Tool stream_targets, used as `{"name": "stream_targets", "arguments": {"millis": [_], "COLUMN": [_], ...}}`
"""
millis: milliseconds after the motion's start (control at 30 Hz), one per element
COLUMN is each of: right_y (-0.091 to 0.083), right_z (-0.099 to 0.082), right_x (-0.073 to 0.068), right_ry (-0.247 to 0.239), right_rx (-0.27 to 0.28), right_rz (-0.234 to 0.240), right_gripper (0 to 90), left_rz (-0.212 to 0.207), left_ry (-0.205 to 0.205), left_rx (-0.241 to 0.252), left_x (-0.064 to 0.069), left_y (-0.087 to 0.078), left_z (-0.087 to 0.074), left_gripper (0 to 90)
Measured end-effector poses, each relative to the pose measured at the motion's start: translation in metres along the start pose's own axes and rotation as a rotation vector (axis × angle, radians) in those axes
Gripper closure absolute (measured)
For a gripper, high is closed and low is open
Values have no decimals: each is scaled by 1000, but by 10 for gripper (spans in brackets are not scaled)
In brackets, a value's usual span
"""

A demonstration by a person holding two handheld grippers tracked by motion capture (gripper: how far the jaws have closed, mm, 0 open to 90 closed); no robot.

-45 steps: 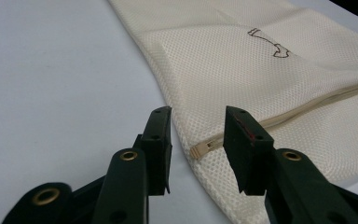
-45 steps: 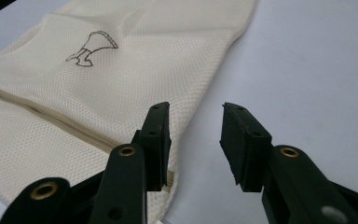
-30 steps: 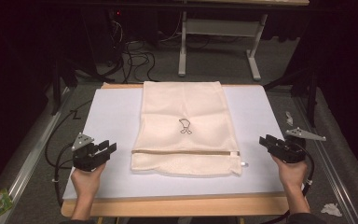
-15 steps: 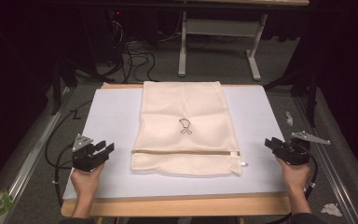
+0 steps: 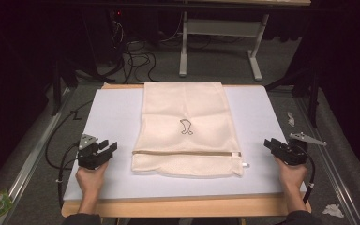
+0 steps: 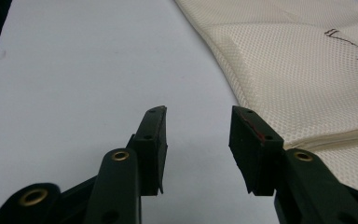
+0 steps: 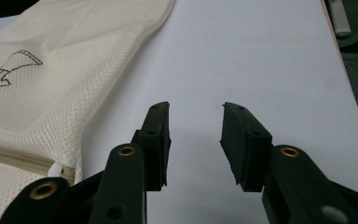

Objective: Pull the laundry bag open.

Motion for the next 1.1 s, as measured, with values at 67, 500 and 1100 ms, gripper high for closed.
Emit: {"name": "stream_targets", "arguments": {"millis": [67,500,1100], "right_y": [2,13,24], "right_z": [-1,-5,-12], "right_x": [0,2,5], "right_ry": [2,-7,-28], "right_rx": [4,-4,-20], "right_rz": [0,-15,-41], "right_gripper": [625,623,610], "left_rz": [4,34,56], "left_ry": [-4,0,-18], "left_rx": [-3,-15,-27], "left_x": [-1,-2,-4], "left_y": [3,15,28], "left_z": [-1,-6,-15], "left_gripper": [568,560,549]}}
Point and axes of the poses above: each handheld gripper's, and its own axes: y roughly forward along the jaws, z roughly out of its top, x roughly to its right, the point moved 8 cm from there along y, roughly forward along the jaws, and after that the axes turned 13 degrees about z, right-handed, at the moved point
